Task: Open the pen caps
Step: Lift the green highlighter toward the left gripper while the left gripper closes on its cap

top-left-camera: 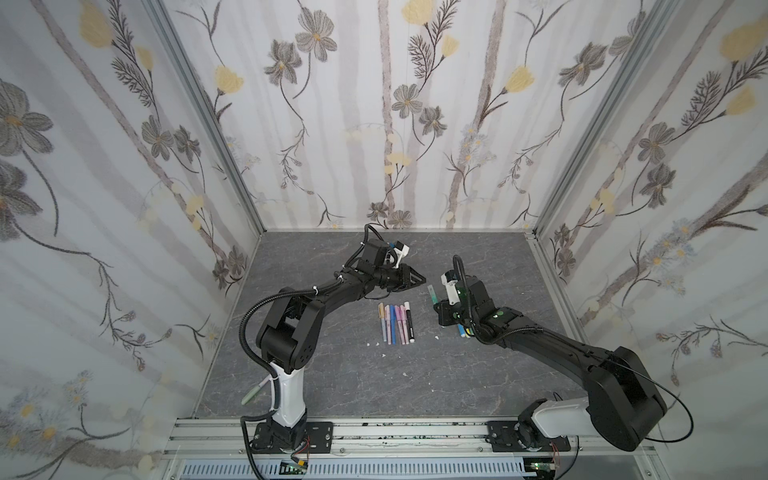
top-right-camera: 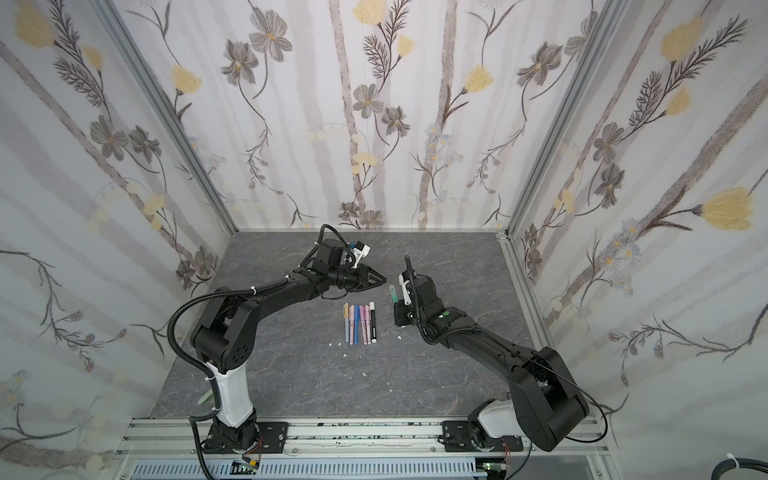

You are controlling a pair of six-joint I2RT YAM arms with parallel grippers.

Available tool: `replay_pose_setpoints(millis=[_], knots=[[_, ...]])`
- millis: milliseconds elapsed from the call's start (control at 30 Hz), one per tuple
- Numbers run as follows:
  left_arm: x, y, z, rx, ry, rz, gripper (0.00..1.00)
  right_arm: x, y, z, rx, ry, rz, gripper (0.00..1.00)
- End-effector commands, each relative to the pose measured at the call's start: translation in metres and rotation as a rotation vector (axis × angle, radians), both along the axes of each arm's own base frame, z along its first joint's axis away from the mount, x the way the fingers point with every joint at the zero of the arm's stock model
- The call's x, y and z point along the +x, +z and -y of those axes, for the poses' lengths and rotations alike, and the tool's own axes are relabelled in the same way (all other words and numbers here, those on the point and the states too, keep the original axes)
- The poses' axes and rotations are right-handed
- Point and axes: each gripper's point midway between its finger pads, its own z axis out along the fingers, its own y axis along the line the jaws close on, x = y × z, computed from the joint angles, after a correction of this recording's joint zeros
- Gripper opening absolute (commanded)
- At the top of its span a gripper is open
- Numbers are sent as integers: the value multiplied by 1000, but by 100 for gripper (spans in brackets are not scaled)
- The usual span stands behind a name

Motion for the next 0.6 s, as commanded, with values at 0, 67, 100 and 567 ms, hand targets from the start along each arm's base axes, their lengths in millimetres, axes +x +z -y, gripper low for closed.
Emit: replay_pose_setpoints(millis=[0, 67, 100, 567], knots=[[3, 13, 9, -47, -6, 23, 30, 9, 16, -8, 34, 19, 53, 0], [1, 14, 11, -52, -12, 24, 30, 11, 19, -8, 34, 16, 60, 0], [0, 14, 13, -55, -18, 23, 30, 13, 20, -8, 34, 13, 64, 0], [-2, 7, 25, -75, -34, 2, 31, 23, 23, -14, 42, 8, 79, 0]])
